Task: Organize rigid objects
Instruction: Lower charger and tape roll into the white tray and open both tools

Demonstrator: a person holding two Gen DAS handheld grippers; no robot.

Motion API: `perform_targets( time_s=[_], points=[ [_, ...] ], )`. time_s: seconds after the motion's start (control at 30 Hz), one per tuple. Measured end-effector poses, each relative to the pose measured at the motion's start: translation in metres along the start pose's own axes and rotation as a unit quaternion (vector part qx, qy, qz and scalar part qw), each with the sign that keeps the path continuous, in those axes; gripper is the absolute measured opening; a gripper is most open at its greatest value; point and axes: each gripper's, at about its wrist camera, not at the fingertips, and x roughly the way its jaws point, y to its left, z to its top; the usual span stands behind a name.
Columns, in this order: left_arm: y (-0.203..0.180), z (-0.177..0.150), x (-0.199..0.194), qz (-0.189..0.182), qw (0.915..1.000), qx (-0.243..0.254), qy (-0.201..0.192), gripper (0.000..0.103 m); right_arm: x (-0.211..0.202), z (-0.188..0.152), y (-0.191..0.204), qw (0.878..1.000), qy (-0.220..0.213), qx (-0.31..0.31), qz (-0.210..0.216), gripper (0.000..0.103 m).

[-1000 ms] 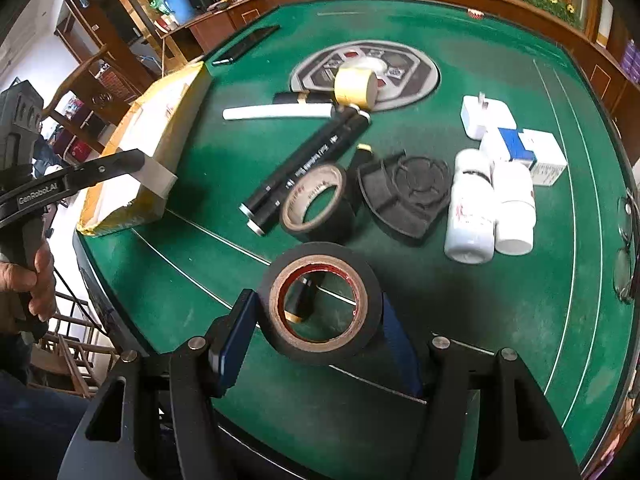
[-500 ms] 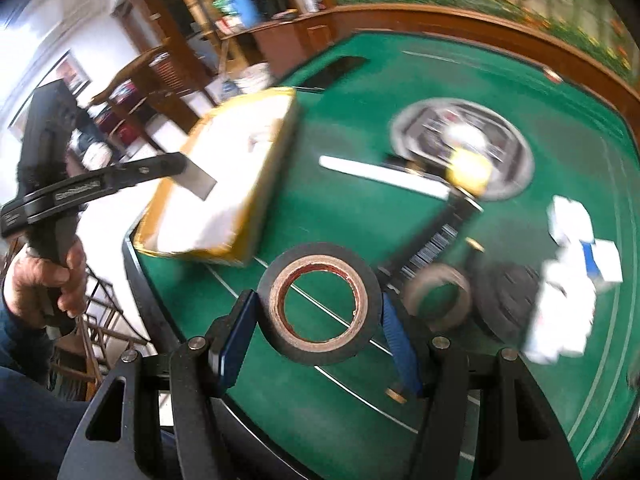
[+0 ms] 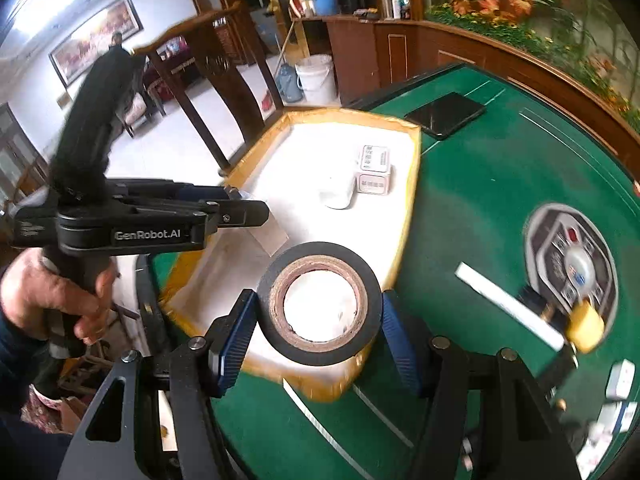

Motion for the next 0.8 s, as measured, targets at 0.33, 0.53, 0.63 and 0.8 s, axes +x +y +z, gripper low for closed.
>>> perform_targets(
  time_s=[0.33,0.53,0.63,0.8],
  points=[
    [0.017,0.039,0.033,-0.003,0.9996,0.004,0.029,0.048,0.060,0.025,-0.001,0.999,0.046,-0.002,-0.026,0.062],
    [0.026,0.063,0.059,0.009,0.9991,0.000,0.042,0.048,0.080,0.034,-0.005,0.998,0.056,0.009,-0.036,0.062],
    [0.028,0.068,0.071,0.011,0.9987,-0.003,0.049,0.048,0.086,0.036,-0.006,0.997,0.060,0.017,-0.043,0.062],
    [0.029,0.071,0.074,0.015,0.9989,-0.003,0.045,0.048,0.094,0.042,-0.002,0.997,0.058,0.012,-0.052,0.062]
  ],
)
